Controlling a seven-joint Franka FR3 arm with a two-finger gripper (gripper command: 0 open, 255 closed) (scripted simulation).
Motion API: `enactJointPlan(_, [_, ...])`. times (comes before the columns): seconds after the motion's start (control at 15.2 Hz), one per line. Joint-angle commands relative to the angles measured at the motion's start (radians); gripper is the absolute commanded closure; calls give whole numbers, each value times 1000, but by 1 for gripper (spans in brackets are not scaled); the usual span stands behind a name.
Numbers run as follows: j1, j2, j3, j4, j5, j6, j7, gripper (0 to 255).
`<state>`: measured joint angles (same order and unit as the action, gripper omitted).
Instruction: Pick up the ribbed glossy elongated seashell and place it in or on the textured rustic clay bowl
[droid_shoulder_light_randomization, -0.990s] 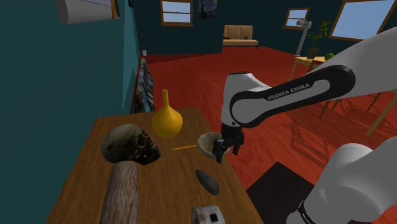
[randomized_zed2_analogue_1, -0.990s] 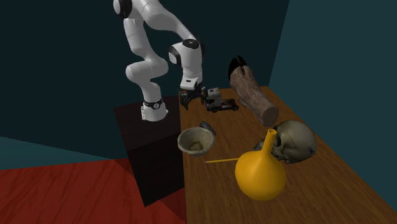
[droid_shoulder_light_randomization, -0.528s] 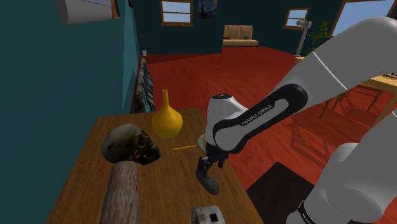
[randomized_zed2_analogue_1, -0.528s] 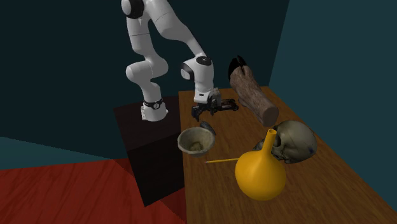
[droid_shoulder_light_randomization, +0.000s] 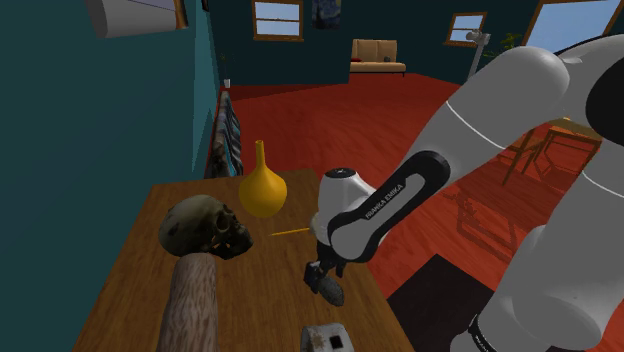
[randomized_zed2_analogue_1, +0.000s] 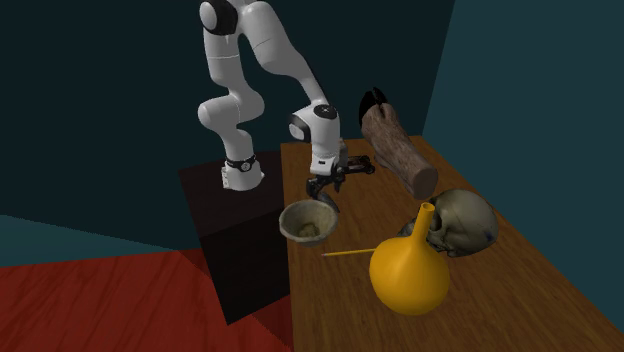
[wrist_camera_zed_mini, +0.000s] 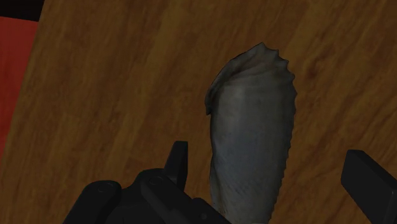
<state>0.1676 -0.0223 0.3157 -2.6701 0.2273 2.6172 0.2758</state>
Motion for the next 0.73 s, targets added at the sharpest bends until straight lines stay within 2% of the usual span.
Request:
enactJointPlan(0.0, [1,23,2,-2,-4,26,4,0])
enactJointPlan(0.46, [1,23,2,-2,-4,26,4,0])
enactJointPlan(0.53, [1,23,2,-2,-4,26,4,255])
enactJointPlan(0.66, [1,23,2,-2,-4,26,4,255])
